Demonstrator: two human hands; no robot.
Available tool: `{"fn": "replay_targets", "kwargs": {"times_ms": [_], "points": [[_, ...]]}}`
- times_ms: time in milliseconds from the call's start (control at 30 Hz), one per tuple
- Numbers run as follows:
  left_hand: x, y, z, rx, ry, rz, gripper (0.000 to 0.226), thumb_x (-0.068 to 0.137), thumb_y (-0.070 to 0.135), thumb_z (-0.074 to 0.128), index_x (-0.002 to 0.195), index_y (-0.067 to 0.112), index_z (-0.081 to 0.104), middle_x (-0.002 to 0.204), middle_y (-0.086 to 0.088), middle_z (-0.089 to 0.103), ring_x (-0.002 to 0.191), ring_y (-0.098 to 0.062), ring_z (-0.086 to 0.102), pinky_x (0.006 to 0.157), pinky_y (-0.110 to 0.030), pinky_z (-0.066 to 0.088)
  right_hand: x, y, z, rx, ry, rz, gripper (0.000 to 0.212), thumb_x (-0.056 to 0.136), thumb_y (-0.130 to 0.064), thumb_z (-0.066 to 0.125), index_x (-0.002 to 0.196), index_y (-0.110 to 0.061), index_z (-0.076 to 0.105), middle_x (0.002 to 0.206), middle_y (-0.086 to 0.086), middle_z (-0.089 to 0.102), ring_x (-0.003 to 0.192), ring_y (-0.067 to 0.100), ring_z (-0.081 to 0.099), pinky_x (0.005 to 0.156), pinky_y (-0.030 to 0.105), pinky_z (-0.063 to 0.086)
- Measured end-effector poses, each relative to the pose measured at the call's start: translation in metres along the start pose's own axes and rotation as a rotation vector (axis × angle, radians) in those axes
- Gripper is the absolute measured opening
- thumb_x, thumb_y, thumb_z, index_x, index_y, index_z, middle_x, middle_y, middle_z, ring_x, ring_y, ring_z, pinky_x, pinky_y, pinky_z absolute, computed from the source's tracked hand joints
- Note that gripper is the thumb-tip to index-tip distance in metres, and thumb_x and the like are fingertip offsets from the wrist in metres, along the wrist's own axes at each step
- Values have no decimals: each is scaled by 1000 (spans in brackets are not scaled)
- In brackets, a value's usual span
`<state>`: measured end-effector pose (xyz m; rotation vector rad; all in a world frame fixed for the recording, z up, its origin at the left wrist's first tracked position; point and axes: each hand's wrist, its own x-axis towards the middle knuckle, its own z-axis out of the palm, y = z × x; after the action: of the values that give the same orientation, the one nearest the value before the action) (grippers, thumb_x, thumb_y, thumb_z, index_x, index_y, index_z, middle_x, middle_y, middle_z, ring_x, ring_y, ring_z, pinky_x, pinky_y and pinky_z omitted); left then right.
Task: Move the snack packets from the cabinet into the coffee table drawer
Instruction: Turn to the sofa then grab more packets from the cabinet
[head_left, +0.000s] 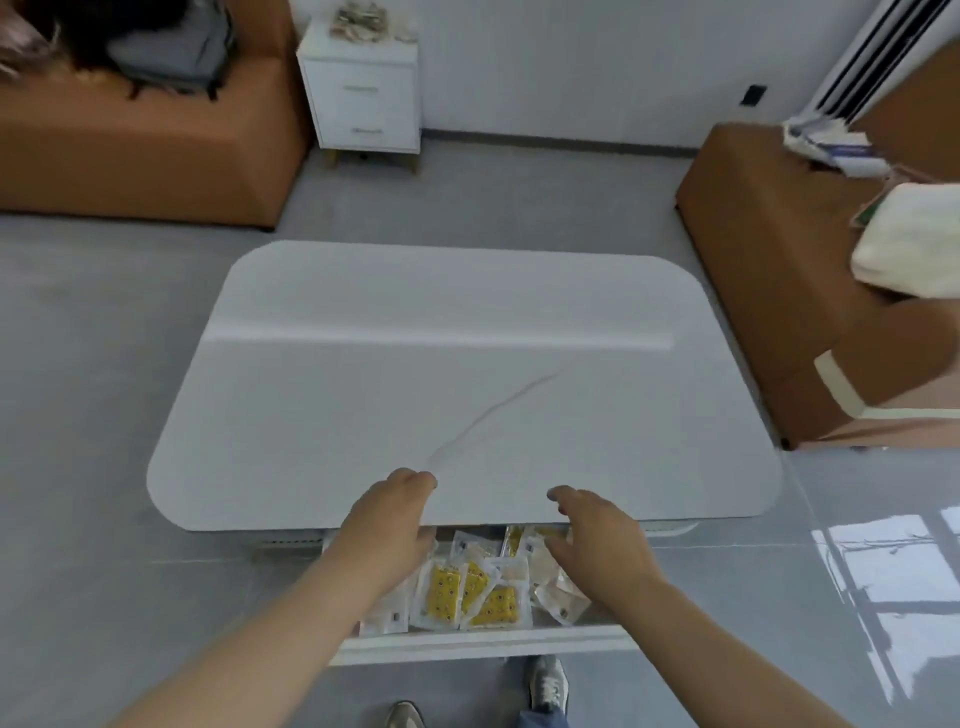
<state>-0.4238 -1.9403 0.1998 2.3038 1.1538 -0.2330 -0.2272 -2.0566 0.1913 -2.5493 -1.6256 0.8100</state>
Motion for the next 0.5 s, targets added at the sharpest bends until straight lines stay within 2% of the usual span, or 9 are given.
{"fn": "replay_targets", "kwargs": {"times_ms": [200,367,500], "points": [[-28,87,-133,11,172,234,50,95,30,50,142,22,34,143,4,39,126,-14,43,101,-22,34,-70,-9,-143,46,302,-46,47,93,-38,54,138,-29,41,131,-10,54,117,8,52,95,22,42],[-53,187,-205,28,328,421,49,93,32,53,139,26,37,141,10,41,125,-11,43,100,-19,33,-136,23,-249,60,520,-54,44,89,-42,58,131,-32,48,123,-15,58,108,3,55,91,21,46],[-75,282,-234,25,414,560,48,92,35,54,137,30,37,141,14,39,125,-10,42,95,-20,32,-199,70,-318,69,663,-29,42,85,-41,64,125,-32,55,115,-18,61,101,0,57,90,24,50]]}}
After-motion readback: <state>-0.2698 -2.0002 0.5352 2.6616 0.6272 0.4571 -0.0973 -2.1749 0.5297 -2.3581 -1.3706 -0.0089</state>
